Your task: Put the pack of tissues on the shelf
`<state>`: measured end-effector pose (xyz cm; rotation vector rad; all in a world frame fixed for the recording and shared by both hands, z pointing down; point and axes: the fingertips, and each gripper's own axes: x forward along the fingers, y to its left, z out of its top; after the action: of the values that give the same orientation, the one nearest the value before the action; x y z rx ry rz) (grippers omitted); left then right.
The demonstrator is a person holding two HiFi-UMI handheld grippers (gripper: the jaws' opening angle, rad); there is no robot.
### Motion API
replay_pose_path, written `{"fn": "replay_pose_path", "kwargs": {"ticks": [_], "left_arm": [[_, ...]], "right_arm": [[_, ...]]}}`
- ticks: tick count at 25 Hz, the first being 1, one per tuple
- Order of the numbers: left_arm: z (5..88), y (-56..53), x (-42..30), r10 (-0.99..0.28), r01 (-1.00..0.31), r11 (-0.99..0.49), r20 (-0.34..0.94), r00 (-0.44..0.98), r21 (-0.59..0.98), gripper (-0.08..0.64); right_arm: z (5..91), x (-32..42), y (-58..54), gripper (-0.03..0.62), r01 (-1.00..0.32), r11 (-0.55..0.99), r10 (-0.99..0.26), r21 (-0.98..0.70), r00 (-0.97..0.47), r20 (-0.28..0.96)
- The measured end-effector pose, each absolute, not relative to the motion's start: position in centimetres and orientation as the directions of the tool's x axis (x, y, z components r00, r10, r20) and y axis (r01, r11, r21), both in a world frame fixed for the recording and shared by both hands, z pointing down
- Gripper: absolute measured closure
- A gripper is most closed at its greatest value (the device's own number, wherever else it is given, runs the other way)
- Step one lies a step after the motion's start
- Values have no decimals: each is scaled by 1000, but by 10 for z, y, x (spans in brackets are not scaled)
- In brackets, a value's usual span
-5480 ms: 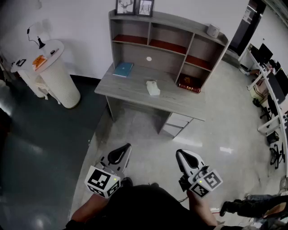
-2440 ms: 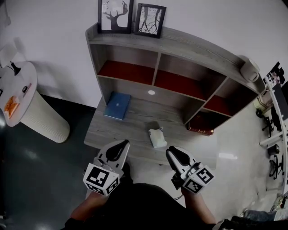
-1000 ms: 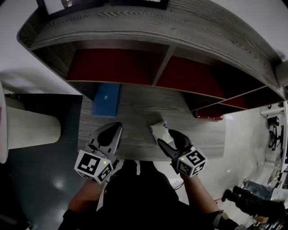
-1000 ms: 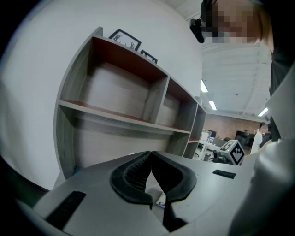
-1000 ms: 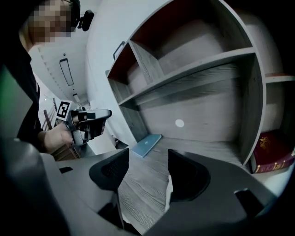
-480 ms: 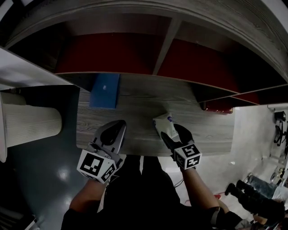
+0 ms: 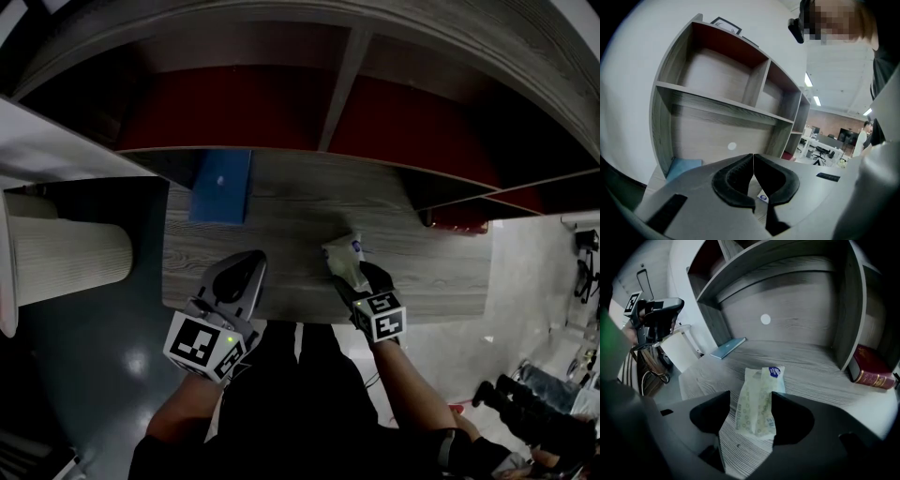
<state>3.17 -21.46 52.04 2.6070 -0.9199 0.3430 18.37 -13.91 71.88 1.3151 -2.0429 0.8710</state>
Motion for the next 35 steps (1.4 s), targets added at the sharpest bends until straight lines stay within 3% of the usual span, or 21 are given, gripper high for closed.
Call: {"fn": "replay_pose_path", "kwargs": {"ticks": [4, 8, 14, 35], "left_arm": [[518, -212, 31, -558, -645, -723, 340, 757, 250, 543], [514, -211, 31, -564, -649, -719, 338, 754, 247, 543], [504, -209, 32, -576, -655, -716, 327, 749, 241, 543], [445, -187, 55, -626, -679, -717, 282, 727, 157, 543]], "right_arm": [[719, 188, -138, 359, -929, 316, -558, -194, -347, 754], [721, 193, -134, 483, -932, 306, -548, -196, -340, 765], [716, 198, -132, 540, -930, 308, -546, -199, -345, 763], [585, 235, -139, 555, -902, 385, -680, -197, -421, 600]]}}
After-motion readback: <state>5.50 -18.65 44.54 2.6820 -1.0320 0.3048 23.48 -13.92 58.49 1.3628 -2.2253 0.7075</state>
